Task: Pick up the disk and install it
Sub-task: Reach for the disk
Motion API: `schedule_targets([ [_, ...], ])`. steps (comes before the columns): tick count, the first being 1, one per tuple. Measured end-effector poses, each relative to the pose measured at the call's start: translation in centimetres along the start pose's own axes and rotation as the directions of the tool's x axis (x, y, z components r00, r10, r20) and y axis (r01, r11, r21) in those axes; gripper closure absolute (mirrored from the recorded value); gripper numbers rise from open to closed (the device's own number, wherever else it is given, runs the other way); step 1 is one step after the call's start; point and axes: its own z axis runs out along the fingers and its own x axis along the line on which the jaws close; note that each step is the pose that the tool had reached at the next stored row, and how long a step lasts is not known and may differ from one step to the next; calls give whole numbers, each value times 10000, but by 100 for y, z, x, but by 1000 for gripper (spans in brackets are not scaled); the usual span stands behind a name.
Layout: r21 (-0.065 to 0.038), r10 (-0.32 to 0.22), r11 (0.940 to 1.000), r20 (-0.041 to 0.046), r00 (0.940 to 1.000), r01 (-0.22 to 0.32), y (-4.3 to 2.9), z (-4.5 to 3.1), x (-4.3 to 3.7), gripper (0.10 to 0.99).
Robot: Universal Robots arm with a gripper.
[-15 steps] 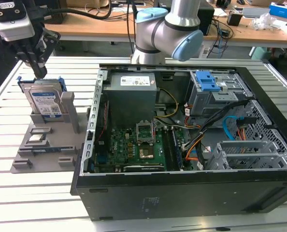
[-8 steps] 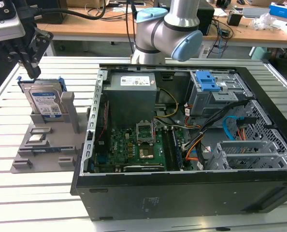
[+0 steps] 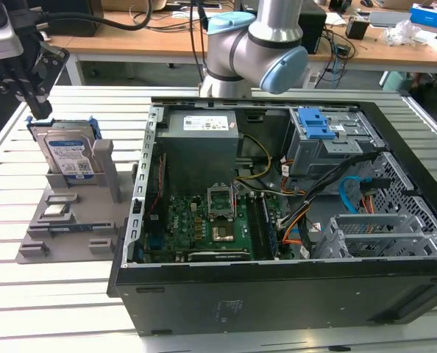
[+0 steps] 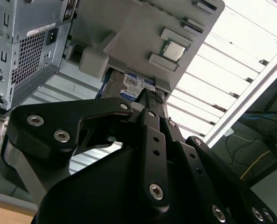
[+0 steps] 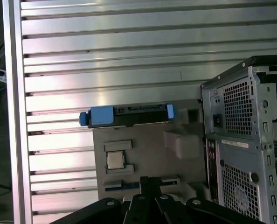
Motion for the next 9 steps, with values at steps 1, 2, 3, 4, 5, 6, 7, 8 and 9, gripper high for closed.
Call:
schedule_targets([
  [1,0,1,10000,0,10000,-1,-1,0,14,980],
  [2,0,-1,10000,0,10000,1,-1,0,18,980],
  [3,1,0,10000,0,10000,0,-1,0,24,980],
  [4,0,0,10000,0,10000,0,-1,1,32,980],
  [5,0,0,10000,0,10000,0,-1,1,47,980],
  [6,0,0,10000,-1,10000,0,-1,1,70,980],
  [7,0,0,10000,0,10000,0,0,2,87,980],
  [8,0,1,10000,0,10000,-1,8,3,117,980],
  [9,0,1,10000,1,10000,-1,17,5,135,980],
])
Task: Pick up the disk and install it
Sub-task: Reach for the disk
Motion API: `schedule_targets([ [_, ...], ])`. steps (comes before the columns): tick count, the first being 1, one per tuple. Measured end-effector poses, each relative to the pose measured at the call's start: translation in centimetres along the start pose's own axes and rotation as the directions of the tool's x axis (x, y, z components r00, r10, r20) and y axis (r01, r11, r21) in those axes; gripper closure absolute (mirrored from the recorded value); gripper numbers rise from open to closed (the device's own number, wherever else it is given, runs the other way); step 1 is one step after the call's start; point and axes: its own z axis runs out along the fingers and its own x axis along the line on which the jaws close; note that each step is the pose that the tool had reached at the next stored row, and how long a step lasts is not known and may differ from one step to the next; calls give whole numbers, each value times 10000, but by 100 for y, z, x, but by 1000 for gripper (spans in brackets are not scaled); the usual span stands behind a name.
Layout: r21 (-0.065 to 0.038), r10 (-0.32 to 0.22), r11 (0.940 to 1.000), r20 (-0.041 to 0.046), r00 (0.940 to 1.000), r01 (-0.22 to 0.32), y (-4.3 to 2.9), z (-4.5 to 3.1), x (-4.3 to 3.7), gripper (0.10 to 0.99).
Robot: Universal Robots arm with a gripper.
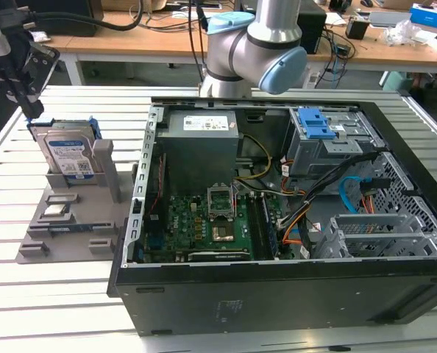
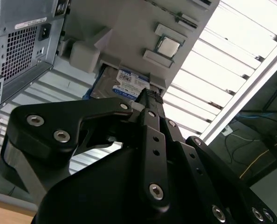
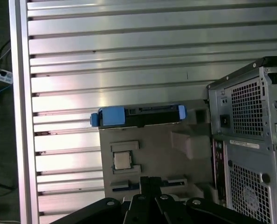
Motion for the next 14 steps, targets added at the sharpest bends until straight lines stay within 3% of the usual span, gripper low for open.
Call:
schedule_targets([
  [9,0,-1,10000,-1,10000,1,140,6,140,980],
  [14,1,-1,10000,-1,10000,1,158,6,188,980],
])
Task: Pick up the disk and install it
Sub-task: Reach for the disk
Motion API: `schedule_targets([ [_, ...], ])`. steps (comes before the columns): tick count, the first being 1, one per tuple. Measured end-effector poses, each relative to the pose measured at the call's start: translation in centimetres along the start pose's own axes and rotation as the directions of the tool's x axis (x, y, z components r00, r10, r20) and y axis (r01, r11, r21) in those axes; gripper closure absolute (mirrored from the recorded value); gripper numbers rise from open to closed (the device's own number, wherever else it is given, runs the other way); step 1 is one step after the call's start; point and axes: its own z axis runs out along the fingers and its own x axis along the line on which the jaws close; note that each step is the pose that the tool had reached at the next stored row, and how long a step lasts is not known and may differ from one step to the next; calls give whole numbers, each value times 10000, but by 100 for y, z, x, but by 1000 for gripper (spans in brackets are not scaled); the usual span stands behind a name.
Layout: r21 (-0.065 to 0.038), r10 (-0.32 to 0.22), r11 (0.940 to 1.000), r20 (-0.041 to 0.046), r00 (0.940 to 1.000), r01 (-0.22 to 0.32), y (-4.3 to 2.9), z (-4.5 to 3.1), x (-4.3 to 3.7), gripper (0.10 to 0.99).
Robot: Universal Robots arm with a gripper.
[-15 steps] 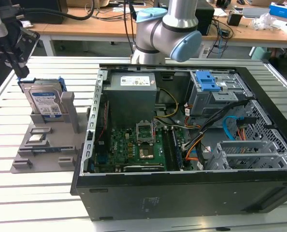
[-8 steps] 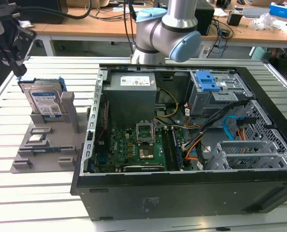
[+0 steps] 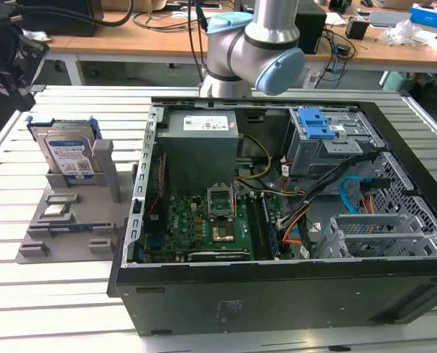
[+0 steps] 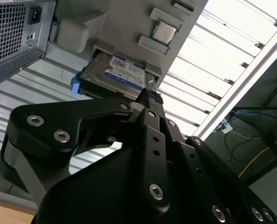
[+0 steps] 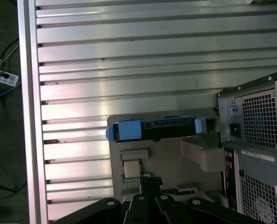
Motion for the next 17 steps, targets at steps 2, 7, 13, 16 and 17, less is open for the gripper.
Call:
schedule_targets([
  [2,0,1,10000,0,10000,-1,5,0,18,980],
  [7,-1,0,10000,1,10000,0,19,2,61,980],
  [13,-1,1,10000,1,10000,-1,104,11,80,980],
  [16,0,0,10000,0,10000,0,108,13,122,980],
  [17,0,-1,10000,0,10000,1,108,13,122,980],
])
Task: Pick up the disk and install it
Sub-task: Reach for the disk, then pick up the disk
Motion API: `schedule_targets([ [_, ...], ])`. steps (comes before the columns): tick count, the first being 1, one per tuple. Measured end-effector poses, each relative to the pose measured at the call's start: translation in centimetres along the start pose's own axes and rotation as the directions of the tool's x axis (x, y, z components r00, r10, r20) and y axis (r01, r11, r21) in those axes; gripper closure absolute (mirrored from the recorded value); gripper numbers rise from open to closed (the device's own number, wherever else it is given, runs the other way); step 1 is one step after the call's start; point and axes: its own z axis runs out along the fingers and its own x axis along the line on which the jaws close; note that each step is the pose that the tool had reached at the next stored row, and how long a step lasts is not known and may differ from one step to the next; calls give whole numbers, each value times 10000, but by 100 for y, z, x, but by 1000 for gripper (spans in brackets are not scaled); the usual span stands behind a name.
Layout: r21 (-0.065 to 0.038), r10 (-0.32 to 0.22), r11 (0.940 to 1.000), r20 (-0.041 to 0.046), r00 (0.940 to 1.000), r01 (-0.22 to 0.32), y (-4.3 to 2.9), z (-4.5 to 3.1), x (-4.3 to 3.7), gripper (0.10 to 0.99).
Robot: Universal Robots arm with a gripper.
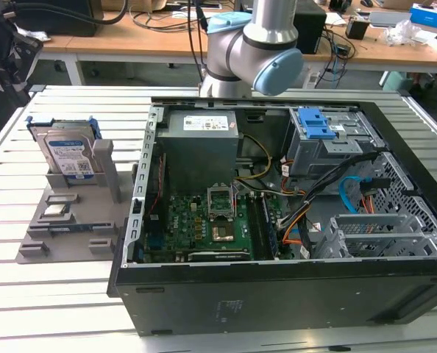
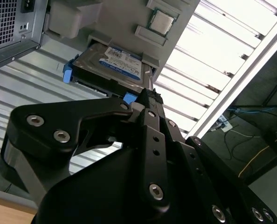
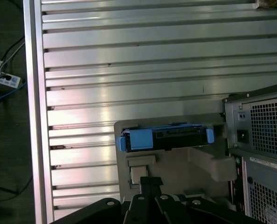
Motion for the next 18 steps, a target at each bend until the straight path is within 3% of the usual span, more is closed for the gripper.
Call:
schedule_targets([
  [12,-1,-20,10000,0,10000,20,0,0,6,980],
  [18,-16,-631,9980,-28,9980,631,0,0,6,980],
])
